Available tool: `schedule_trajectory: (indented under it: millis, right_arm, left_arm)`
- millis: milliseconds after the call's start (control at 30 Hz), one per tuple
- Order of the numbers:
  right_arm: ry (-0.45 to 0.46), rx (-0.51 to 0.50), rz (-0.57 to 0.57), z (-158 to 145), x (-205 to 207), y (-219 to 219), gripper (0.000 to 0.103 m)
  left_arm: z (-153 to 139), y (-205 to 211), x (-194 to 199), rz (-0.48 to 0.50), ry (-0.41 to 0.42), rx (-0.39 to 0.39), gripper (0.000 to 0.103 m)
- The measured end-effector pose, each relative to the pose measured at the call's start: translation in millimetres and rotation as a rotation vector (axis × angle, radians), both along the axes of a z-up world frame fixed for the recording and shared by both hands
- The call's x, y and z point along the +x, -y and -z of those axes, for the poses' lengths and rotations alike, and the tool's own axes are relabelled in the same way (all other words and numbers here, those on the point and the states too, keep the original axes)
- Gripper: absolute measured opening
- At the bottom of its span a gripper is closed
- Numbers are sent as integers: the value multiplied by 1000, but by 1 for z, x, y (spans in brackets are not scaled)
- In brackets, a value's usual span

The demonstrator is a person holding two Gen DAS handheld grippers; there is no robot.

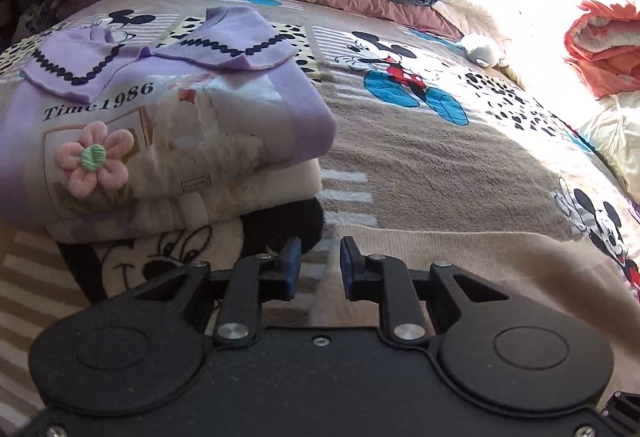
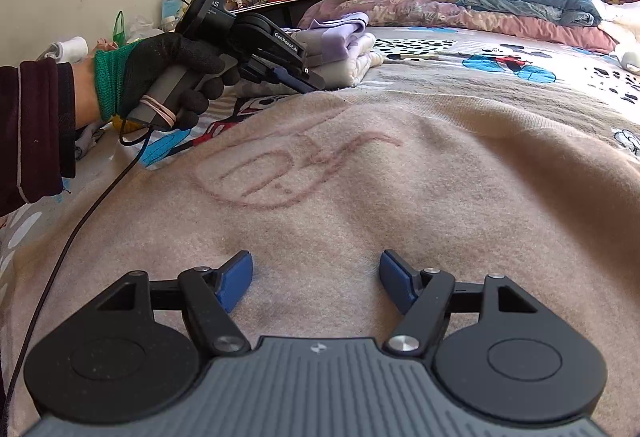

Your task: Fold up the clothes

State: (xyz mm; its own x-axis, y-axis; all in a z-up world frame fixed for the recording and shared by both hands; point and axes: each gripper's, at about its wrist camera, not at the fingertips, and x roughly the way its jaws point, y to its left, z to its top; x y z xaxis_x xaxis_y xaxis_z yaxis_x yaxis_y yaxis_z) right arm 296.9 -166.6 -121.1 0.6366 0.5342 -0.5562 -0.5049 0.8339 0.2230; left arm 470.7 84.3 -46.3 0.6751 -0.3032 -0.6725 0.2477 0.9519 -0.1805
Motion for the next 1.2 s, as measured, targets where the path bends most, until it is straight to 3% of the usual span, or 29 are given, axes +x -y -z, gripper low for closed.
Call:
schedule_trajectory:
  millis: [100, 167, 200, 300, 400, 533, 667, 733, 767, 867, 967, 1067, 1133, 1200]
  right_arm:
    - [-3, 7, -1, 0, 1, 1, 71]
    - [-5, 10, -2, 0, 1, 1, 71]
    - [-6, 12, -2, 0, 1, 1, 71]
    - [-12, 24, -2, -1, 2, 3, 71]
    - [-36, 87, -2, -4, 5, 13, 71]
    - [-50, 238, 65, -17, 8, 56, 71]
    - [-51, 386, 151, -31, 11, 104, 71]
    - [-39, 452, 222, -38, 10, 134, 71]
    - [-31, 464, 266, -42, 9, 149, 70]
    - [-24, 460, 396, -50, 7, 182, 71]
    - [-38, 436, 523, -54, 11, 208, 73]
    - [-95, 307, 559, -50, 37, 218, 74]
    - [-154, 237, 557, -39, 64, 221, 74]
    - [-214, 179, 529, -24, 91, 225, 73]
  left_arm:
    - [0, 24, -19, 91, 7, 13, 20]
    - [19, 36, -13, 82, -39, 73, 45]
    - [28, 36, -6, 23, -77, 108, 43]
    - [22, 24, -9, -87, -100, -18, 35]
    - [-7, 47, -55, -54, 0, 26, 40]
    - [-11, 71, -122, -38, 56, 13, 41]
    - [7, 94, -167, 47, 45, -137, 41]
    - [15, 118, -176, 161, 29, -149, 41]
    - [18, 136, -180, 215, 25, -113, 41]
    - [25, 185, -204, 371, 86, 31, 41]
    - [38, 207, -221, 479, 83, 47, 41]
    - [45, 224, -243, 528, 164, 193, 41]
    - [46, 225, -246, 533, 182, 220, 41]
    - [48, 221, -242, 521, 157, 189, 41]
